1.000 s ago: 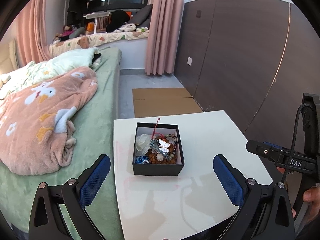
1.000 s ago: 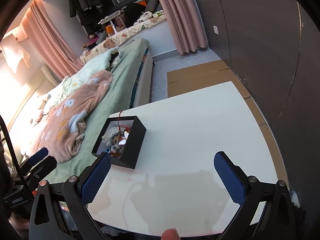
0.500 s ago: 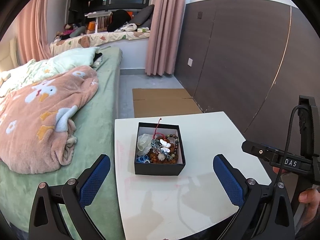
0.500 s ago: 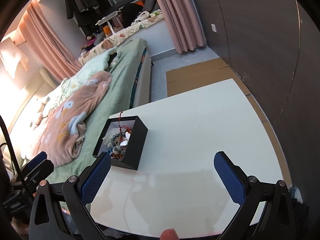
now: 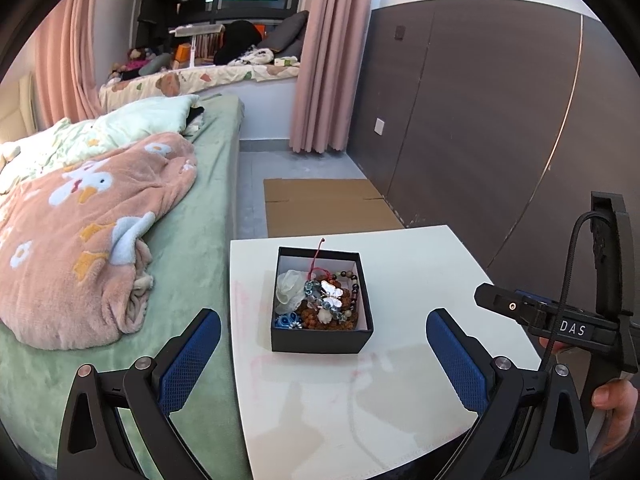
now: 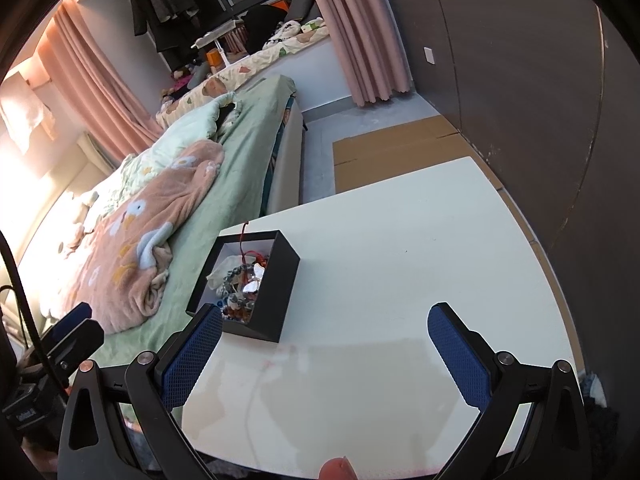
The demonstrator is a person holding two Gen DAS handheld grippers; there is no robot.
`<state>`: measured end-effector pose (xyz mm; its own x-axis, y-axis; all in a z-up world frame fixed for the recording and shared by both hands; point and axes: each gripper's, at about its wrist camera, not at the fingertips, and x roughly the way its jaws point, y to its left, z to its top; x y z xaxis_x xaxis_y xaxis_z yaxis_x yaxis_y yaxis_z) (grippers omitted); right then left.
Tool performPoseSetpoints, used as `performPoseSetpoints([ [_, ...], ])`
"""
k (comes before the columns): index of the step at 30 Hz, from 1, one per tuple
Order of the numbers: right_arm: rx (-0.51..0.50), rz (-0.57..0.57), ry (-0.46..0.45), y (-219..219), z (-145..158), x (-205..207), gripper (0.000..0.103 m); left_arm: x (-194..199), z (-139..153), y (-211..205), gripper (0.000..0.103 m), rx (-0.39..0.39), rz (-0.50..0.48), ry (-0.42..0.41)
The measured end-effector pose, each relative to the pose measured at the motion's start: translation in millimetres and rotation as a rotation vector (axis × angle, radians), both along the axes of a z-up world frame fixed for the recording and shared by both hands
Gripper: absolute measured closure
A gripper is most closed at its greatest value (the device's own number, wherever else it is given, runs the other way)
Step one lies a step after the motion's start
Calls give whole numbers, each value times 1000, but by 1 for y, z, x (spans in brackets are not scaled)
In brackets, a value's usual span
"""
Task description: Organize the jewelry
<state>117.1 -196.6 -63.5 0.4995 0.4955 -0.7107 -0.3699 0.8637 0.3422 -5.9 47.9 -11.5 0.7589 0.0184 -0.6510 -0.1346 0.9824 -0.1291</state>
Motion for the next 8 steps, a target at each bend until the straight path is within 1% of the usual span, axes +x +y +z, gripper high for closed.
performPoseSetpoints([
  [8,-17,-6,12,9,-8,4,0,12,-10,4,1,-11,-21,-1],
])
